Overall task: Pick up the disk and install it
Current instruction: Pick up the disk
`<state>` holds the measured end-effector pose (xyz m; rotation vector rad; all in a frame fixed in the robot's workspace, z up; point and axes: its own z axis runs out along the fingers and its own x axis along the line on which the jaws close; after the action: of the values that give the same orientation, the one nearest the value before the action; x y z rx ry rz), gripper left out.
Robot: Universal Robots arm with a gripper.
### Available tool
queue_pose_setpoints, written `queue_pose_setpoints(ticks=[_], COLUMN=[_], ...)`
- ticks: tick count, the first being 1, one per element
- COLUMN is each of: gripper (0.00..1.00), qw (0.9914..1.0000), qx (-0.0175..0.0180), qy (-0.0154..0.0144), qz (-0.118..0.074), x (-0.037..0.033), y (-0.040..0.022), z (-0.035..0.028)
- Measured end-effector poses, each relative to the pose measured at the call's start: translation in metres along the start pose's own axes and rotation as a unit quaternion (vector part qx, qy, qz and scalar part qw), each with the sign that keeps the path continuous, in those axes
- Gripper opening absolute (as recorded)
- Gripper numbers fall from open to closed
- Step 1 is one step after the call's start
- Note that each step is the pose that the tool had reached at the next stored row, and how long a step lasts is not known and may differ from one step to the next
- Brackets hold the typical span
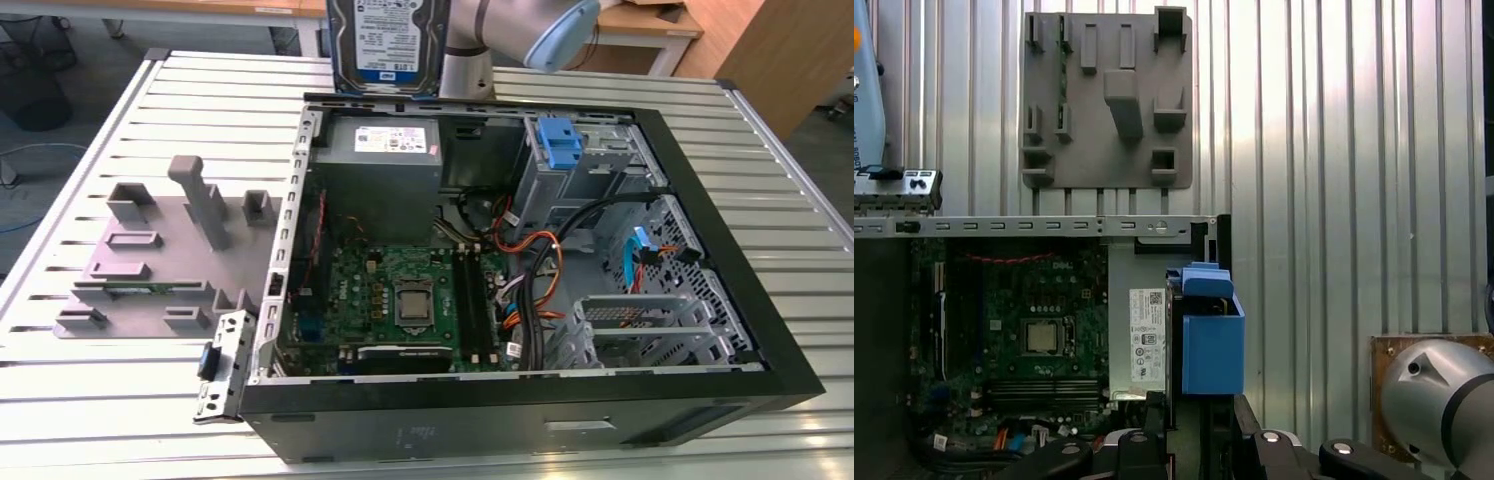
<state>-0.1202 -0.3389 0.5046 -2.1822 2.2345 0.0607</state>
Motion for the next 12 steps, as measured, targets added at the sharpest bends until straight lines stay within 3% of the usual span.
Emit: queue_pose_setpoints(ticks=[12], gripper=[0.35], qw=[1.00000], qx=[0.0000], qy=[0.0000], qz=[0.000], x=[0.0054], y=[-0.0003], z=[-0.0002])
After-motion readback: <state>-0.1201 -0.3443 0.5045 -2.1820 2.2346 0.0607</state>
